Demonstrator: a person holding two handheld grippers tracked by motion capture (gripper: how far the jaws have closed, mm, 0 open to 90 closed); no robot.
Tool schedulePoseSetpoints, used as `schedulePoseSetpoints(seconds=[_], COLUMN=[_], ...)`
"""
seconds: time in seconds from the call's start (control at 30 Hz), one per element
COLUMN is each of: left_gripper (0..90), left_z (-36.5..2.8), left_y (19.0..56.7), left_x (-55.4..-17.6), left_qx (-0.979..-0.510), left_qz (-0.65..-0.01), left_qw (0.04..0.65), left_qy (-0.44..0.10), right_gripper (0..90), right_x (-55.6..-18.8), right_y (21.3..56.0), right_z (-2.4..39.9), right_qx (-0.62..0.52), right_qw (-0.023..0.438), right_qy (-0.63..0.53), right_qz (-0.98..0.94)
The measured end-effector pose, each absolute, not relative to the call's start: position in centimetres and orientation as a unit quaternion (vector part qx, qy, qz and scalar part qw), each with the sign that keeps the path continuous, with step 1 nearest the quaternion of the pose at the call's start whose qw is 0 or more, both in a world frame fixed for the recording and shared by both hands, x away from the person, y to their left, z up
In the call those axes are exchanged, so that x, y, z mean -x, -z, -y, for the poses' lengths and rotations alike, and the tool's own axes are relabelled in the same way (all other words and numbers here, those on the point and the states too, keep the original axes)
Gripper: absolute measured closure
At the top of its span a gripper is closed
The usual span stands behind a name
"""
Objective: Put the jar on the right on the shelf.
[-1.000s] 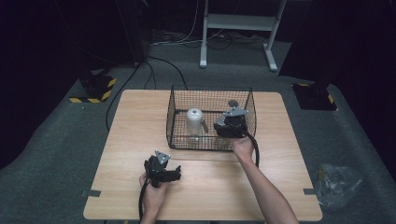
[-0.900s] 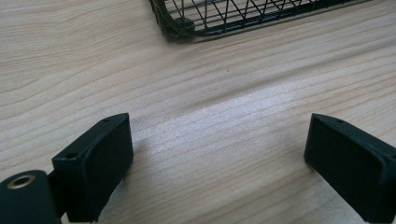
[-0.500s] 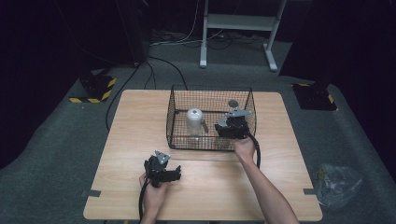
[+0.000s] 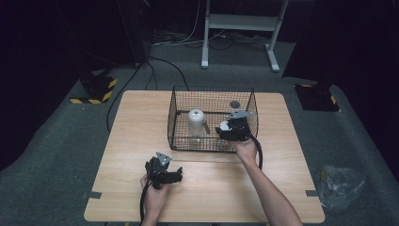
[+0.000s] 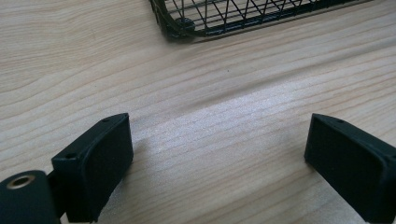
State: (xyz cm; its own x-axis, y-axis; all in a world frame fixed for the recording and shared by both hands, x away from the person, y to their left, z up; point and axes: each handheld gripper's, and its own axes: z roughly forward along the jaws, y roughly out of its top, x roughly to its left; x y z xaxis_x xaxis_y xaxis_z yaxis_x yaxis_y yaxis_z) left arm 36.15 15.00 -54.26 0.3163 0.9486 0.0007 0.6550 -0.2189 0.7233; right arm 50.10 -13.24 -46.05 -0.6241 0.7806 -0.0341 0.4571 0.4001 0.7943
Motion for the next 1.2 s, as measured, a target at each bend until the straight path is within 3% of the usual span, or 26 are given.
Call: schedulePoseSetpoints(seconds=[0.43, 1.2], left_gripper=[7.8, 7.8], left_z=[-15.0, -15.0], left_y=[54.3, 54.3], left_x=[-36.2, -36.2], left_qx=[-0.745, -0.746], left_qz=[-0.538, -0.538], left_qw=[0.319, 0.319], left_qy=[-0.23, -0.23], right_gripper=[26.0, 25.2], right_x=[-49.7, -48.5], right_y=[45.5, 44.3], right_z=[14.2, 15.5], right_qx=[-0.385, -0.369], right_qw=[0.2, 0.202], right_qy=[-0.412, -0.451], right_qz=[-0.801, -0.787])
